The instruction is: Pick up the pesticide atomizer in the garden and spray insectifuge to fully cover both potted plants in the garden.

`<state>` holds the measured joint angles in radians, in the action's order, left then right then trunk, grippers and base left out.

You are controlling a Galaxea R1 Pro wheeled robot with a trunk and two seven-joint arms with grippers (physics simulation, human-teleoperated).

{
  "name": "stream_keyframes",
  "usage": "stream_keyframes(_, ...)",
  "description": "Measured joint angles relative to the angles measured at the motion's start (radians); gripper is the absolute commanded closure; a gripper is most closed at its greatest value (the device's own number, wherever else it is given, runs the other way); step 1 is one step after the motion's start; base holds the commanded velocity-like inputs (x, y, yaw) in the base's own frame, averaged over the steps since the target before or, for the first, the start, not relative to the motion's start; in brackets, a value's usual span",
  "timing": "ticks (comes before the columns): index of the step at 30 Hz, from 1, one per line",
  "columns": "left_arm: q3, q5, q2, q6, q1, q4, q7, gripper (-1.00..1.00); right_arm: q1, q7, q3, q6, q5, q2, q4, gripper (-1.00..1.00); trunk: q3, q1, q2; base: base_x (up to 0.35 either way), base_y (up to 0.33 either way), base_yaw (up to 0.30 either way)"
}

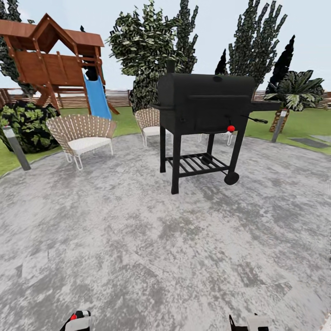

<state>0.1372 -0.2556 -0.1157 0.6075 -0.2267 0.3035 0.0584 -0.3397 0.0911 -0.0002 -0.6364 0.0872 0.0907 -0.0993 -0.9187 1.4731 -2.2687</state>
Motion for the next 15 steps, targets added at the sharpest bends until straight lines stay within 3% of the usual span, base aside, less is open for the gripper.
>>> stream_keyframes(7,0.0,-0.001,0.0,0.0,0.0,0.0,0.001,1.0,0.0,0.0,0.0,0.0,0.0,0.0,0.0,-1.0,0.0,0.0,0.0,0.338,0.017,-0.266)
stream_keyframes(15,0.0,-0.002,0.0,0.0,0.0,0.0,0.001,1.0,0.0,-0.001,0.0,0.0,0.0,0.0,0.0,-1.0,0.0,0.0,0.0,0.321,0.154,-0.266)
